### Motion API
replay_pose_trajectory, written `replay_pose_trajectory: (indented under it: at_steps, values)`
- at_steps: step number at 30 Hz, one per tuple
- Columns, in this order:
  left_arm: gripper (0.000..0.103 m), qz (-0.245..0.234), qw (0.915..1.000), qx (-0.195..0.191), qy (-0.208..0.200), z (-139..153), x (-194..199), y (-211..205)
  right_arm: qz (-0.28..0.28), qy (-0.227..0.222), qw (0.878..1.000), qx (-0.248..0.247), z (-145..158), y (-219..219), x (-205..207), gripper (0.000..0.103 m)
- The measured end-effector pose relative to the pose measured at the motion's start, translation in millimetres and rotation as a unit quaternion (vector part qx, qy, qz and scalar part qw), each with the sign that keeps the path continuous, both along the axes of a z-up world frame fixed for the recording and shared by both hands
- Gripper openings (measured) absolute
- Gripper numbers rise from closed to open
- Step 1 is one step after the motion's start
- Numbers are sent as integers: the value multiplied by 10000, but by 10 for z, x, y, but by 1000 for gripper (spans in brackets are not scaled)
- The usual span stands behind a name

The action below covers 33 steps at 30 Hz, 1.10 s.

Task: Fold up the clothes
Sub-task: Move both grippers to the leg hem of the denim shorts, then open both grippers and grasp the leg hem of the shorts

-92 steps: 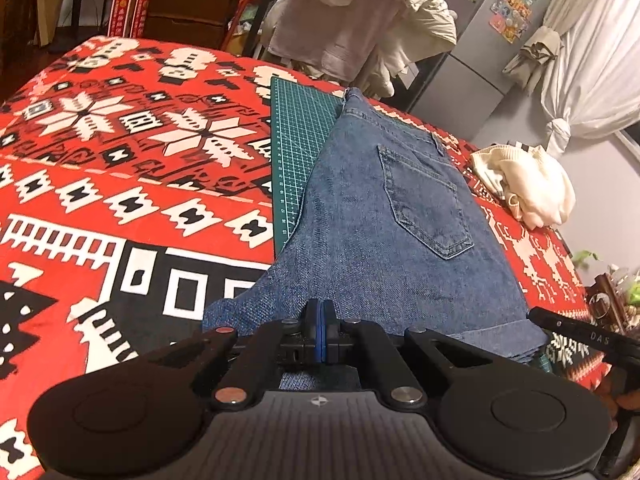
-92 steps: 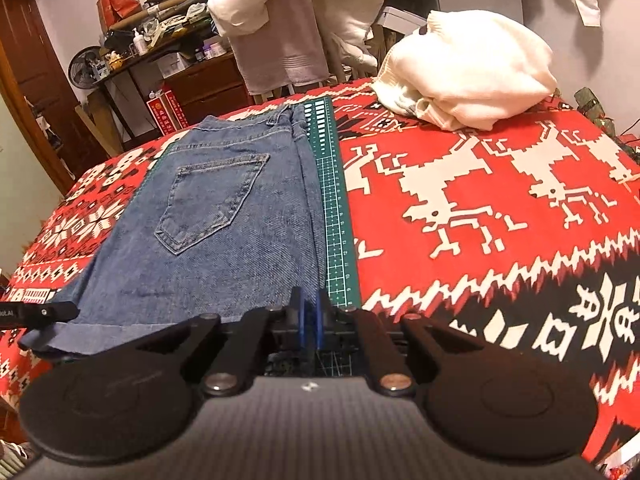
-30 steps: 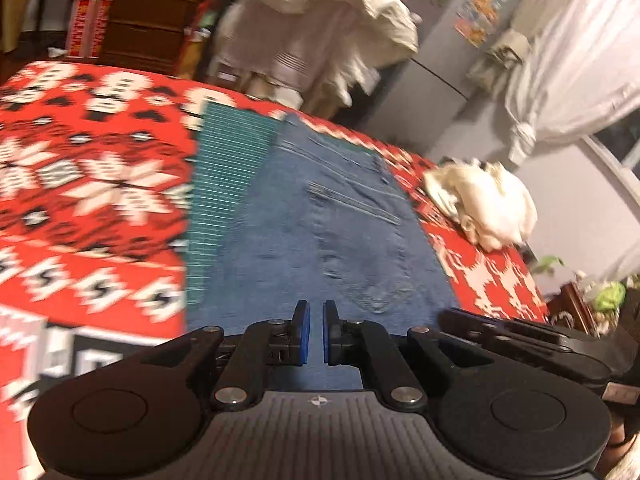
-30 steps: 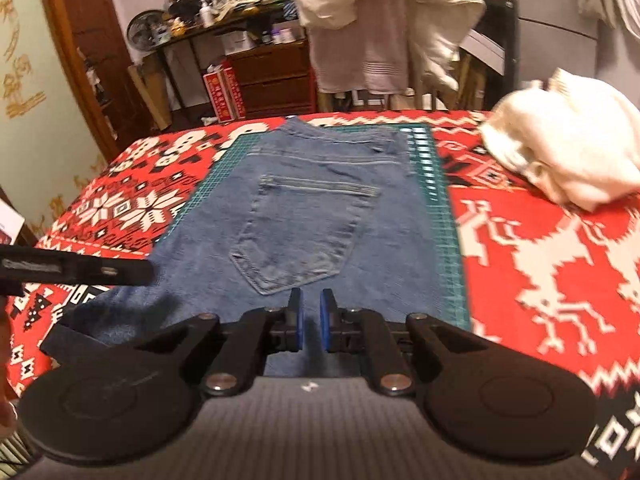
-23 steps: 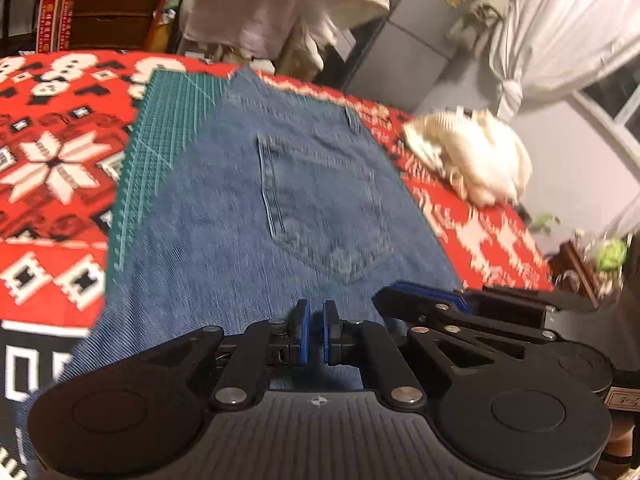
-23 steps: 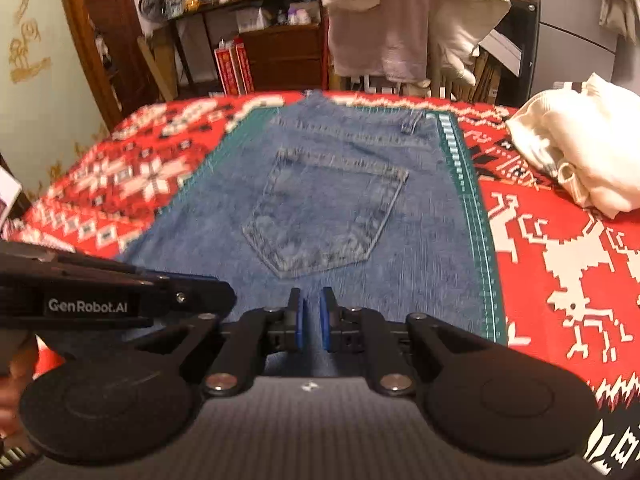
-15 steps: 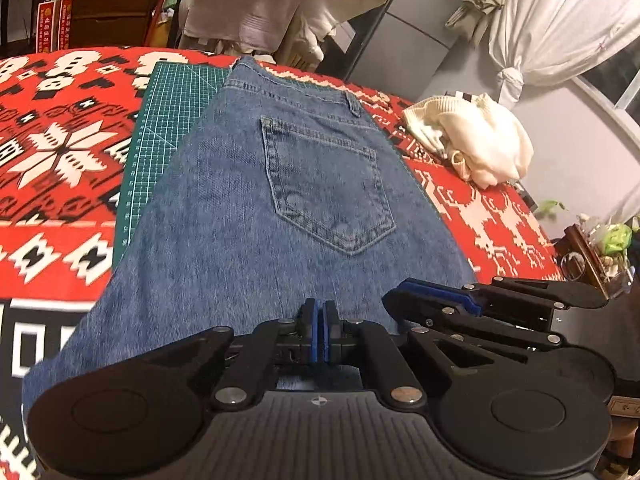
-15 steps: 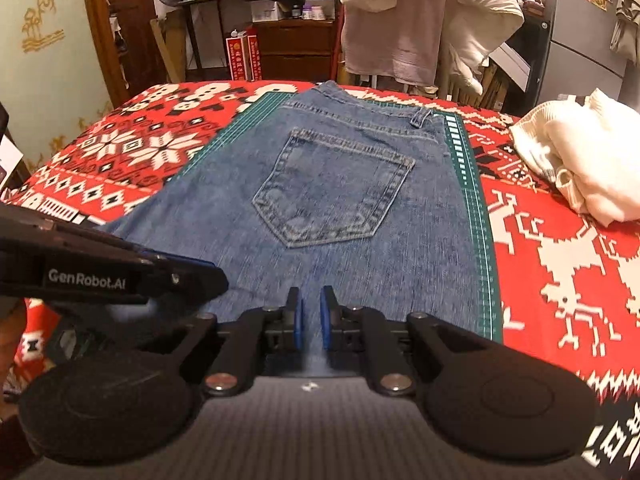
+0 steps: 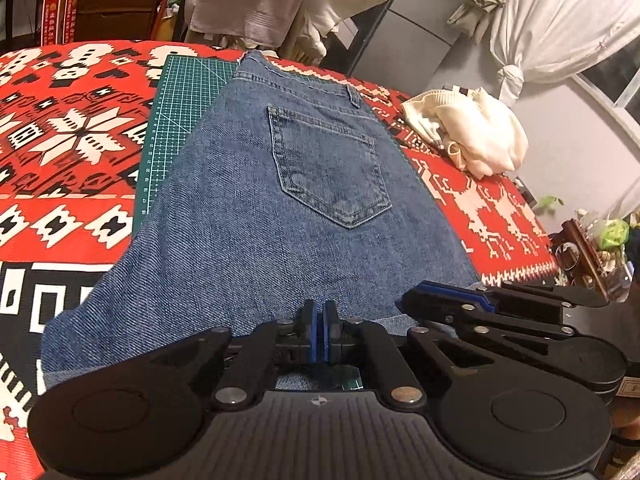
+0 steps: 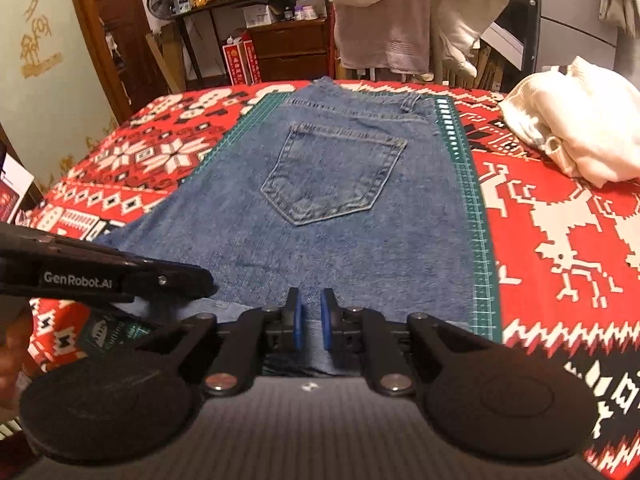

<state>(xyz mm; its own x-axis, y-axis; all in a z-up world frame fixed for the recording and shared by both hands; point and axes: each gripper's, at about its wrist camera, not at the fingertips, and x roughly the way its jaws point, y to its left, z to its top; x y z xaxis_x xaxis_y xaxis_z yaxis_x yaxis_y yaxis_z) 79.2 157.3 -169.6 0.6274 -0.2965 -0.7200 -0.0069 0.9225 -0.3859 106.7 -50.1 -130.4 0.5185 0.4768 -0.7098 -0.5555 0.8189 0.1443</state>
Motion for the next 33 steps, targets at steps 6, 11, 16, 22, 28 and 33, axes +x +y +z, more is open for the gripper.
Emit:
replay_pose_trajectory:
  at_steps: [6, 11, 16, 22, 28, 33]
  values:
    - [5, 108, 9995, -255, -147, 313, 186, 282, -148, -15, 9997, 218, 275, -257, 288, 11]
    - [13, 123, 9994, -77, -303, 562, 628, 521, -295, -73, 9989, 371, 546, -419, 876, 12]
    - [27, 131, 9994, 61, -328, 628, 1250, 717, -260, -133, 9989, 358, 647, -406, 1568, 25]
    - [32, 269, 9995, -111, -110, 475, 1990, 888, -333, 355, 9970, 603, 493, -300, 2365, 29]
    - [36, 508, 9983, -217, 208, 210, 2501, 1040, -440, 846, 9925, 767, 202, -225, 2954, 40]
    - [42, 453, 9974, -501, 270, 123, 2705, 1099, -418, 1155, 9889, 836, -4, -160, 3234, 45]
